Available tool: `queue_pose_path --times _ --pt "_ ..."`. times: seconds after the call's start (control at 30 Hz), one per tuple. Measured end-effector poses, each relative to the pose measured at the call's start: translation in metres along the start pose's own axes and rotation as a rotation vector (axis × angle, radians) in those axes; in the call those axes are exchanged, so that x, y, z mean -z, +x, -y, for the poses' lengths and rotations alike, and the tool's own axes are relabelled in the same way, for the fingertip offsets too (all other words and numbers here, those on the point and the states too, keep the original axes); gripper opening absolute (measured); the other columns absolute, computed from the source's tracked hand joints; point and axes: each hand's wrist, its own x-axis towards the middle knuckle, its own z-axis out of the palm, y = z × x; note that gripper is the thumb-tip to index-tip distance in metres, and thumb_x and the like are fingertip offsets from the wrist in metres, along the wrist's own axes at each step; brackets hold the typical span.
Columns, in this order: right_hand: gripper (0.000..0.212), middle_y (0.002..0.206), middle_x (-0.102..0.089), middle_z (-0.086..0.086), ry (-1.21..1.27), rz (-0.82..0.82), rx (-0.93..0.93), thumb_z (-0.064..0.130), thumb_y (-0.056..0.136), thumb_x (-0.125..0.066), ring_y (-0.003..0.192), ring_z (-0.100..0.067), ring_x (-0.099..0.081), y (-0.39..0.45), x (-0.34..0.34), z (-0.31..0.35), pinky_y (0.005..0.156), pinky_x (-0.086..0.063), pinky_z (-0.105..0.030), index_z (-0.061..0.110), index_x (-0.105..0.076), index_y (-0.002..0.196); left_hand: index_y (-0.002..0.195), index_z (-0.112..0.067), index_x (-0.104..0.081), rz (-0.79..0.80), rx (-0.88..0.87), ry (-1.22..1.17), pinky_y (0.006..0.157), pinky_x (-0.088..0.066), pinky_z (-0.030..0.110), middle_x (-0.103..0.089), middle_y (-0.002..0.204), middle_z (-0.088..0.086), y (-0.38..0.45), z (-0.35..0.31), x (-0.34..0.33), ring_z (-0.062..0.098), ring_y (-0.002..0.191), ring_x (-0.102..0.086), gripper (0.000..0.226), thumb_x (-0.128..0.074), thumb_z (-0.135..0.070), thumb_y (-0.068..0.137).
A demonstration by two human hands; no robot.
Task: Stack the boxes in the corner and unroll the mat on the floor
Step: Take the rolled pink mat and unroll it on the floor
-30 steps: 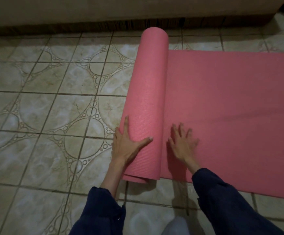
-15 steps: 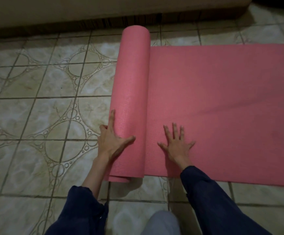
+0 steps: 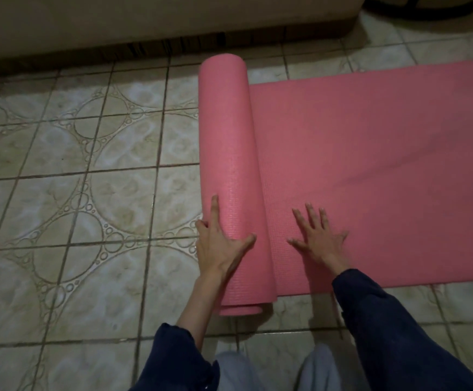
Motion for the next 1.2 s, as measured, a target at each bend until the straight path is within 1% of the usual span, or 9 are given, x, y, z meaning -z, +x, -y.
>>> queue_pose_path --times 0.17,0.37,0.5,0.63,0.73,0.83,0.9,1.03,1.2 --pt "0.081 0.156 0.025 0.007 0.017 0.032 -0.021 0.063 0.087 -0.036 0.146 -0.022 0.018 0.001 0.008 -0.038 0.107 -0.011 -0.071 0.039 0.015 0.146 0.147 -0.044 0.009 0.008 -0.021 0.063 0.092 -0.048 0.041 -0.033 0.131 0.018 -0.011 -0.033 -0.036 0.038 0.107 -0.054 0.113 -0.070 -0.059 0.066" --pt "0.076 0.156 0.024 0.002 0.043 0.014 0.004 0.057 0.093 -0.030 0.146 -0.022 0.019 0.000 0.002 -0.041 0.111 -0.004 -0.065 0.030 0.017 0.146 0.144 -0.047 0.013 -0.024 0.015 0.092 0.103 -0.042 0.054 -0.021 0.144 0.025 -0.016 -0.043 -0.059 0.047 0.124 -0.042 0.114 -0.066 -0.067 0.064" --pt "0.070 0.156 0.024 -0.003 0.101 -0.030 -0.010 0.049 0.097 -0.025 0.146 -0.023 0.018 -0.008 -0.009 -0.035 0.114 0.001 -0.059 0.024 0.017 0.147 0.142 -0.049 0.018 -0.052 0.014 0.101 0.107 -0.035 0.057 -0.019 0.147 0.026 -0.018 -0.039 -0.059 0.045 0.133 -0.034 0.112 -0.061 -0.072 0.065" --pt "0.065 0.158 0.018 -0.005 0.281 -0.028 0.000 0.041 0.100 -0.025 0.147 -0.021 0.011 -0.010 -0.003 -0.019 0.116 -0.002 -0.055 0.016 0.009 0.150 0.145 -0.044 0.016 -0.042 -0.005 0.099 0.115 -0.021 0.057 -0.003 0.156 0.024 -0.023 -0.038 -0.055 0.040 0.144 -0.011 0.108 -0.060 -0.068 0.072" --pt "0.056 0.160 0.008 -0.003 0.481 -0.003 0.130 0.033 0.103 -0.020 0.148 -0.018 0.002 -0.015 0.002 0.005 0.121 -0.005 -0.048 0.014 0.003 0.150 0.147 -0.041 0.012 -0.028 -0.055 0.087 0.119 -0.012 0.053 0.008 0.158 0.020 -0.023 -0.032 -0.047 0.035 0.147 0.002 0.099 -0.056 -0.063 0.078" --pt "0.050 0.159 -0.008 -0.004 0.708 -0.027 0.202 0.025 0.103 -0.016 0.147 -0.019 -0.011 -0.024 0.000 0.029 0.122 -0.011 -0.039 0.013 -0.004 0.150 0.148 -0.038 0.013 -0.015 -0.089 0.079 0.120 -0.009 0.051 0.012 0.157 0.020 -0.023 -0.019 -0.037 0.033 0.147 0.006 0.091 -0.050 -0.059 0.085" --pt "0.050 0.158 -0.015 -0.003 0.821 -0.027 0.217 0.027 0.103 -0.017 0.145 -0.018 -0.020 -0.029 0.000 0.042 0.121 -0.015 -0.033 0.013 -0.008 0.151 0.147 -0.037 0.015 -0.007 -0.109 0.097 0.121 -0.006 0.048 0.013 0.158 0.019 -0.022 -0.008 -0.028 0.031 0.148 0.007 0.083 -0.043 -0.055 0.090" --pt "0.055 0.158 -0.012 0.003 0.882 -0.050 0.258 0.035 0.102 -0.023 0.145 -0.011 -0.017 -0.038 0.004 0.065 0.116 -0.010 -0.021 0.016 -0.007 0.151 0.147 -0.035 0.015 0.007 -0.151 0.119 0.120 -0.001 0.042 0.015 0.159 0.013 -0.016 0.021 -0.007 0.025 0.148 0.010 0.067 -0.029 -0.046 0.098" --pt "0.057 0.158 -0.011 0.008 0.989 -0.103 0.315 0.039 0.100 -0.030 0.145 -0.008 -0.015 -0.040 0.010 0.105 0.115 -0.010 -0.021 0.024 -0.007 0.150 0.146 -0.035 0.012 -0.024 -0.173 0.081 0.122 -0.007 0.046 0.013 0.159 0.010 -0.012 0.050 0.014 0.022 0.148 0.008 0.054 -0.018 -0.037 0.101"
